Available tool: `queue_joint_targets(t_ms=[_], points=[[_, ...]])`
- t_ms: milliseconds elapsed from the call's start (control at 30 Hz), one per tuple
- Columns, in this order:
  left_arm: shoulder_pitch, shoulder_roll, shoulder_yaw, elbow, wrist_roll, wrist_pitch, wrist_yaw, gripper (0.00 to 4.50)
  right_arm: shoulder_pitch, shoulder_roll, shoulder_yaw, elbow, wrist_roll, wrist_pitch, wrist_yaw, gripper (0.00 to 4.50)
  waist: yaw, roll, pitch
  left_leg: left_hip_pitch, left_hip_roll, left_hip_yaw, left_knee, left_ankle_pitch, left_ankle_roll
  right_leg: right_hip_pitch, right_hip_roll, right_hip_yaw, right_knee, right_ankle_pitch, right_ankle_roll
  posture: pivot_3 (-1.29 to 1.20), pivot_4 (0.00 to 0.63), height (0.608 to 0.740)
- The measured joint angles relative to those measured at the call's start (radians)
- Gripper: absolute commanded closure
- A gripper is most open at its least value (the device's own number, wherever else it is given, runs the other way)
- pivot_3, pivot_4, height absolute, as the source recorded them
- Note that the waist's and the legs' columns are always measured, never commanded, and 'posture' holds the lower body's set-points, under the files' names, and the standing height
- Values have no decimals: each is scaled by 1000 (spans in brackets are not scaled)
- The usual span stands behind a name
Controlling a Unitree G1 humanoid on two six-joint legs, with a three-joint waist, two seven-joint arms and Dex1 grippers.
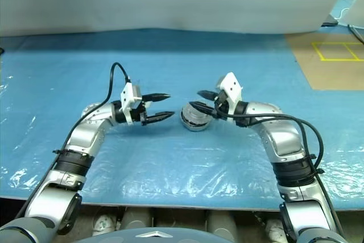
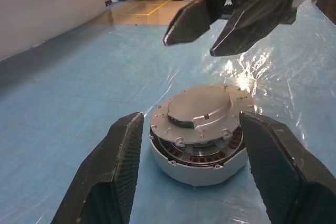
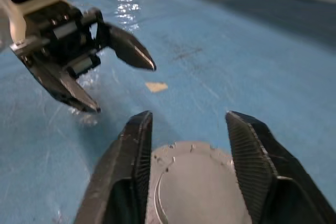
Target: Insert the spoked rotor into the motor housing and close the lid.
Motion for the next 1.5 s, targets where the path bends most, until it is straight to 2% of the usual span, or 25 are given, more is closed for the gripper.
queue_joint_targets(t_ms=[100,133,300,567,900,1000,1100,1500], points=[[5,-1,-4,0,0,0,0,1469,1,-12,32,2,-15,3,11,81,0,0,0,0,0,0,0,0,0,0,0,0,-1,0,0,0,150,740],[5,-2,-5,0,0,0,0,1469,2,-16,47,4,-25,2,17,33,0,0,0,0,0,0,-1,0,0,0,0,0,-1,0,0,0,150,740],[10,-1,-5,-8,0,0,1,1469,4,-35,95,44,-79,-2,18,33,0,0,0,0,0,0,0,0,0,0,0,0,-1,0,0,0,150,740],[31,-1,-5,-18,0,8,5,1469,3,-42,96,147,-149,-52,15,33,0,0,0,0,0,0,0,0,0,0,0,0,-1,0,0,0,150,740],[32,-2,-6,-20,1,10,5,1469,2,0,111,185,-202,-95,-3,33,-2,0,0,0,0,0,0,0,0,0,0,0,-1,0,0,0,150,740],[32,-1,-6,-20,2,10,6,1469,2,10,116,186,-214,-111,-10,639,-1,0,0,0,0,0,0,0,0,0,0,0,-1,0,0,0,150,740],[32,-2,-6,-20,3,10,7,1469,2,23,120,186,-210,-112,-6,1542,-2,0,0,0,0,0,0,0,0,0,0,0,-1,0,0,0,150,740],[32,-15,-15,-20,4,9,23,1469,-40,107,92,203,-186,-20,-82,1545,-2,0,0,0,0,0,0,0,0,0,0,0,-1,0,0,0,150,740]])
